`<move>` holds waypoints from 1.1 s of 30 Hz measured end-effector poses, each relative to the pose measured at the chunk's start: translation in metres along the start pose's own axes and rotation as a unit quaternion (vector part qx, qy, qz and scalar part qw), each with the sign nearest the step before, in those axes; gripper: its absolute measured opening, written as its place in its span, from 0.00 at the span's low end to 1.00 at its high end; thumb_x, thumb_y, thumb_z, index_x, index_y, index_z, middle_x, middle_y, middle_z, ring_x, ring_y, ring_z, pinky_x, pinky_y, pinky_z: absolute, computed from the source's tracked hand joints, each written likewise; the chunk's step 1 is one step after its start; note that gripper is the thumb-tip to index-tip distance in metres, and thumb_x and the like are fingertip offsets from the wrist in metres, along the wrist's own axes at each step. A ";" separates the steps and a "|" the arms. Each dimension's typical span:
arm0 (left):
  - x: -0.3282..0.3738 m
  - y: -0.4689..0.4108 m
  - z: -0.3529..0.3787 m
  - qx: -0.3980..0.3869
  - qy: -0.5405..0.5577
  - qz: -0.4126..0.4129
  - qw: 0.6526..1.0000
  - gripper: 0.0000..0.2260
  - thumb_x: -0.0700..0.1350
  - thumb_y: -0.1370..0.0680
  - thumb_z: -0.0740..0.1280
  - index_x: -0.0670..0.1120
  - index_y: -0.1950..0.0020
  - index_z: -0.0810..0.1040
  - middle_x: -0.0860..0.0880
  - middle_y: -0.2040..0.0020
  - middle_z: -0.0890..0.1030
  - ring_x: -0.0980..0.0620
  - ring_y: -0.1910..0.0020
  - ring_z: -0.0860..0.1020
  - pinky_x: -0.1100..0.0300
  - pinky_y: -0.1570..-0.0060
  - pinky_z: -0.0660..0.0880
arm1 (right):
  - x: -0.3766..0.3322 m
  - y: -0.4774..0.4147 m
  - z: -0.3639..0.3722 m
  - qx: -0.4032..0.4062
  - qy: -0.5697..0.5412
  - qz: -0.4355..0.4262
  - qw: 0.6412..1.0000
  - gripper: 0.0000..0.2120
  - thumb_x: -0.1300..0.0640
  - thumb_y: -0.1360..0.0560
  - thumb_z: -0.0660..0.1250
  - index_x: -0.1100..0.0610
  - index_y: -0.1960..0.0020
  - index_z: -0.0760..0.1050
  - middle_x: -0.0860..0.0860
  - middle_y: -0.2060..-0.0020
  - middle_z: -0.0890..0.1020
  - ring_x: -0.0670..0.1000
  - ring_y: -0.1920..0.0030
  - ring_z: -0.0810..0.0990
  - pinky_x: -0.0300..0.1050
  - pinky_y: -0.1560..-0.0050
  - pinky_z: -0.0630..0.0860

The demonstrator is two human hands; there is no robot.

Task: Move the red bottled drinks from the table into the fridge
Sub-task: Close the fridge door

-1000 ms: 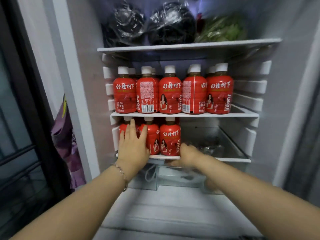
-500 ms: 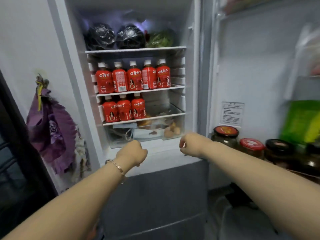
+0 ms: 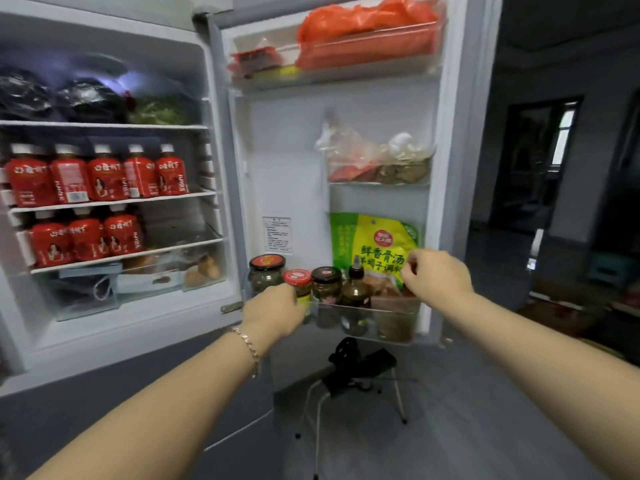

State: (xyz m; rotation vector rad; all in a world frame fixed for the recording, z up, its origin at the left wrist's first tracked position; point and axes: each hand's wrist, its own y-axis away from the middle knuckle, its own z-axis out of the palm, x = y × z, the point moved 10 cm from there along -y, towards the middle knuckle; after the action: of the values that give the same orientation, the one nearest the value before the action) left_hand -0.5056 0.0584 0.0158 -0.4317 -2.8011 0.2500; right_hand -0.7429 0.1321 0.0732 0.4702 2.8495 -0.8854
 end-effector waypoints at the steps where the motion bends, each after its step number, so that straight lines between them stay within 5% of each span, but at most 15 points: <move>1: 0.019 -0.001 0.004 0.010 0.001 0.006 1.000 0.11 0.48 0.23 0.59 0.45 0.49 0.78 0.45 0.45 0.80 0.42 0.45 0.78 0.56 0.52 0.72 | 0.027 -0.003 -0.007 0.023 -0.022 0.024 0.999 0.13 0.54 0.23 0.59 0.58 0.46 0.77 0.56 0.47 0.79 0.59 0.47 0.77 0.47 0.55 0.73; 6: 0.075 -0.003 0.031 0.006 -0.026 0.013 1.000 0.10 0.48 0.22 0.58 0.46 0.50 0.77 0.45 0.47 0.81 0.43 0.47 0.78 0.57 0.56 0.70 | 0.123 -0.028 0.014 -0.060 -0.099 0.111 0.987 0.32 0.52 0.24 0.64 0.60 0.26 0.55 0.60 0.31 0.64 0.59 0.32 0.64 0.52 0.39 0.70; 12: 0.107 -0.011 0.038 0.021 -0.060 -0.026 0.998 0.08 0.49 0.22 0.58 0.48 0.54 0.75 0.47 0.49 0.81 0.44 0.49 0.78 0.59 0.59 0.68 | 0.145 -0.076 0.054 -0.176 -0.340 0.127 0.915 0.47 0.56 0.25 0.68 0.58 0.23 0.35 0.56 0.23 0.49 0.58 0.25 0.55 0.48 0.30 0.60; 16: 0.100 -0.014 0.031 0.036 -0.048 -0.050 0.997 0.09 0.49 0.22 0.58 0.48 0.53 0.77 0.47 0.52 0.81 0.45 0.52 0.79 0.57 0.57 0.72 | 0.144 -0.083 0.064 -0.148 -0.406 0.145 0.890 0.46 0.59 0.27 0.70 0.58 0.23 0.40 0.55 0.23 0.48 0.58 0.25 0.55 0.50 0.30 0.60; 21: 0.078 -0.002 0.022 0.069 -0.027 -0.080 0.994 0.11 0.48 0.22 0.58 0.49 0.64 0.70 0.50 0.61 0.76 0.49 0.60 0.74 0.59 0.62 0.68 | 0.145 -0.068 0.055 -0.101 -0.393 0.127 0.905 0.41 0.60 0.29 0.69 0.58 0.24 0.49 0.55 0.25 0.55 0.57 0.30 0.63 0.46 0.40 0.67; 24: 0.064 0.013 0.018 0.084 -0.042 -0.094 0.991 0.11 0.49 0.22 0.58 0.49 0.63 0.71 0.50 0.61 0.76 0.49 0.60 0.74 0.59 0.63 0.68 | 0.137 -0.053 0.032 -0.049 -0.370 0.097 0.923 0.32 0.56 0.27 0.69 0.61 0.29 0.58 0.56 0.30 0.63 0.55 0.38 0.70 0.42 0.49 0.67; 30: 0.032 0.049 -0.007 0.127 -0.004 -0.147 0.981 0.11 0.47 0.23 0.60 0.46 0.64 0.73 0.46 0.63 0.78 0.45 0.61 0.76 0.59 0.64 0.68 | 0.096 0.002 -0.020 0.042 -0.260 -0.069 0.962 0.18 0.49 0.25 0.65 0.59 0.44 0.66 0.52 0.54 0.74 0.54 0.55 0.75 0.44 0.60 0.70; 33: 0.007 0.072 -0.020 0.157 0.029 -0.187 0.969 0.12 0.47 0.24 0.61 0.44 0.65 0.73 0.45 0.64 0.77 0.43 0.61 0.75 0.58 0.63 0.68 | 0.057 0.033 -0.044 0.094 -0.250 -0.180 0.947 0.19 0.53 0.26 0.67 0.62 0.40 0.69 0.49 0.61 0.74 0.55 0.60 0.77 0.49 0.57 0.75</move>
State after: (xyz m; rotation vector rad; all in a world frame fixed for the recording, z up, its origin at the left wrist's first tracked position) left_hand -0.4861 0.1308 0.0210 0.1594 -2.6515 0.5708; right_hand -0.7873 0.1976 0.0803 -0.2473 2.4179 -1.1454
